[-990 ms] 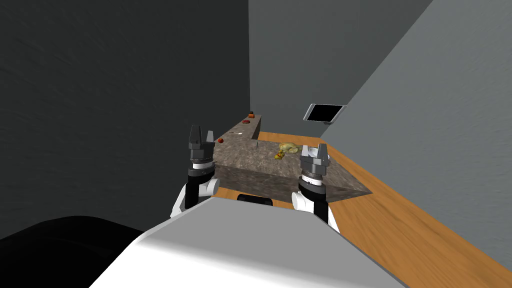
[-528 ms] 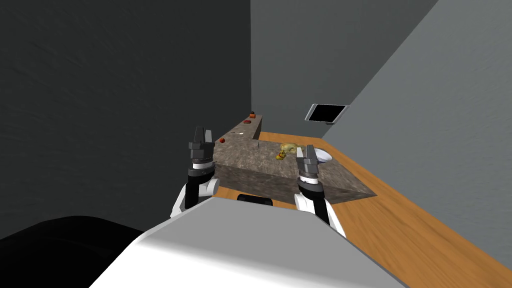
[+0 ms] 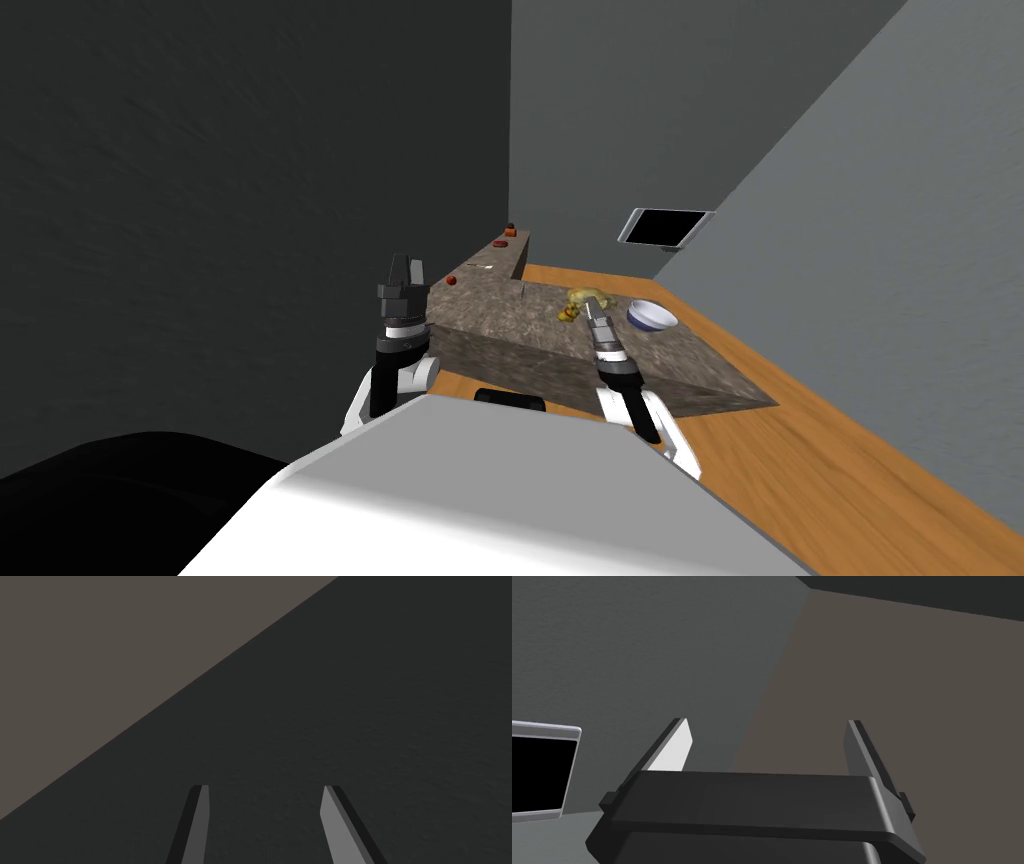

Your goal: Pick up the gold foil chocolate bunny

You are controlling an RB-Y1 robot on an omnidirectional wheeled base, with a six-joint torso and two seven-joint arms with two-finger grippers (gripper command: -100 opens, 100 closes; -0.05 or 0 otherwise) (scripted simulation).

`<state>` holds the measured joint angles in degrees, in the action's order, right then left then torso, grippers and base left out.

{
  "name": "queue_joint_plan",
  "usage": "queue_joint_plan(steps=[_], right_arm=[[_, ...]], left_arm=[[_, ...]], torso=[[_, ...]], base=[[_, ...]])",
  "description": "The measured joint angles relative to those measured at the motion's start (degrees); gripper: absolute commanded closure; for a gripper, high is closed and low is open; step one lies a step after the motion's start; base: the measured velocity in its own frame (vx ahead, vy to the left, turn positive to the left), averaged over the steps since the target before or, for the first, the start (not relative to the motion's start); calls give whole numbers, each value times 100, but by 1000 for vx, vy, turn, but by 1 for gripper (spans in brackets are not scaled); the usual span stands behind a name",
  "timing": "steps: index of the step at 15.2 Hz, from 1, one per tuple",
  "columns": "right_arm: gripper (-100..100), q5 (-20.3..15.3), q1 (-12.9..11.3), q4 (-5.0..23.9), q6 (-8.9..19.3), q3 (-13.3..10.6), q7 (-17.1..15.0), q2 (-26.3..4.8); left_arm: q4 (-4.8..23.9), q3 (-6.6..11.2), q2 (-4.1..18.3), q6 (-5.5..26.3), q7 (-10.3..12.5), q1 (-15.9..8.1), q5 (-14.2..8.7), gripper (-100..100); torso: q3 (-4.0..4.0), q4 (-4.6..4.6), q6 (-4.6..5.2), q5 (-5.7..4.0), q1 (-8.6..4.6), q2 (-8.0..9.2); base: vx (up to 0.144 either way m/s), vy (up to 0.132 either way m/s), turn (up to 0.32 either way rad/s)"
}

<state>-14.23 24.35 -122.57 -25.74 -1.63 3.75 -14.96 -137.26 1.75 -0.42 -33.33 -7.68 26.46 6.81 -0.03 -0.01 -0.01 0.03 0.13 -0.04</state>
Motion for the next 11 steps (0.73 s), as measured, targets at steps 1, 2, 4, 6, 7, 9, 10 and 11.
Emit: queue_joint_plan(steps=[1, 2, 4, 6, 7, 9, 10, 11], right_arm=[[-100, -74, -54, 107, 59, 28, 65, -72], [-100, -139, -77, 155, 126, 31, 125, -113], [-100, -338, -174, 307, 328, 36, 292, -227], [-100, -494, -218, 430, 512, 76, 433, -348], [-100, -558, -258, 504, 581, 91, 493, -392], [-100, -706, -325, 664, 711, 117, 631, -468], [-100, -783, -372, 745, 787, 140, 692, -528], [-100, -844, -400, 831, 839, 162, 752, -562]], left_arm=[[0, 0, 0, 0, 0, 0, 0, 0], [0, 0, 0, 0, 0, 0, 0, 0], [0, 0, 0, 0, 0, 0, 0, 0], [0, 0, 0, 0, 0, 0, 0, 0], [0, 0, 0, 0, 0, 0, 0, 0], [0, 0, 0, 0, 0, 0, 0, 0], [0, 0, 0, 0, 0, 0, 0, 0], [0, 0, 0, 0, 0, 0, 0, 0]], torso=[[0, 0, 0, 0, -1, 0], [0, 0, 0, 0, -1, 1], [1, 1, -1, 1, 3, 2], [0, 0, 0, 1, 3, 0], [0, 0, 0, 1, 1, -1], [0, 0, 1, 0, 0, 0], [0, 0, 0, 0, -1, 0], [0, 0, 1, 0, -2, 1]], base=[[1, 30, 43], [-4, 34, 61], [-1, 44, 85], [10, 38, 53], [6, 35, 57], [6, 32, 57], [3, 29, 53], [4, 35, 65]])
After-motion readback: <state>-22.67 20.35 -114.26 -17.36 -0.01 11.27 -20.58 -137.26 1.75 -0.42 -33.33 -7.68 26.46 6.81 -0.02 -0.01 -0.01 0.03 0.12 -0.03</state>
